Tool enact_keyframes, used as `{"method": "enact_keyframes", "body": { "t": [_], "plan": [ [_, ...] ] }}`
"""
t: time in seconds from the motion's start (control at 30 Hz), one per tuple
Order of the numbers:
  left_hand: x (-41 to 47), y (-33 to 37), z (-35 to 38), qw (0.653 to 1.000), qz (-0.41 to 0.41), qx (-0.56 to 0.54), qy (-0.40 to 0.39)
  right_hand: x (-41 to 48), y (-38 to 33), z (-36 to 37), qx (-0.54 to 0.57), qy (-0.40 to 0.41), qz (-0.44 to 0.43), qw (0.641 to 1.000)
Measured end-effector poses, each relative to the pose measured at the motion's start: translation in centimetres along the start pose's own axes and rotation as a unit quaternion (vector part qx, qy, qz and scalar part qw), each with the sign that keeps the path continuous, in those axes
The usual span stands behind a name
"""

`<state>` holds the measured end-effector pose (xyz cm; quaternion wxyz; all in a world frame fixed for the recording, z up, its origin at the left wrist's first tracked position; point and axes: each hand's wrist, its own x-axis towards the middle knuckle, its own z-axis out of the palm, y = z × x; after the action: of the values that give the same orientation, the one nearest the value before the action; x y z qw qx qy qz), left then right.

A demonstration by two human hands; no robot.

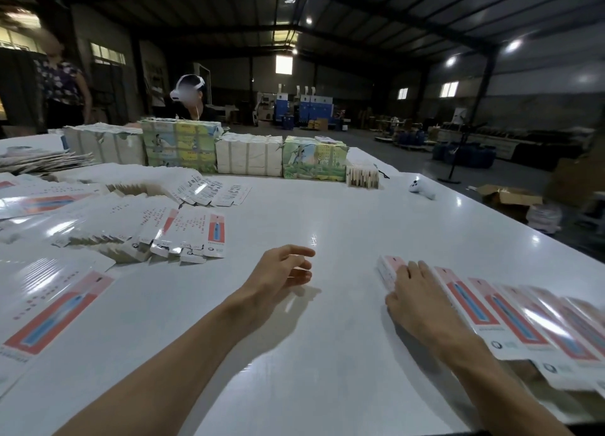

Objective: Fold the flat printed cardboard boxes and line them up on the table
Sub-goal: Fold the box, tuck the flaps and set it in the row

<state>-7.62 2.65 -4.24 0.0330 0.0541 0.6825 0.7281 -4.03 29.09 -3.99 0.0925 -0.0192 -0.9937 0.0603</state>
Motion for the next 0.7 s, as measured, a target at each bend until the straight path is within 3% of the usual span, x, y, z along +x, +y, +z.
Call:
{"method": "enact_keyframes", "body": {
  "t": [0.43,0.53,0.7],
  "plan": [
    [-1.3,0.6,0.3,0.997,0.025,0.043,-0.055,-3.4,7.2,-2.4,-0.005,0.029,0.082,0.996],
    [-1.3,0.8,0.4,0.996,0.026,0.059,-0.063,-4.0,7.5,-2.8,-0.051,0.028,0.094,0.994],
    [-0.6,0.4,0.3,0.995,0.028,0.072,-0.063,-1.8,2.9,-3.8,0.032,0.056,0.014,0.998]
  ]
}}
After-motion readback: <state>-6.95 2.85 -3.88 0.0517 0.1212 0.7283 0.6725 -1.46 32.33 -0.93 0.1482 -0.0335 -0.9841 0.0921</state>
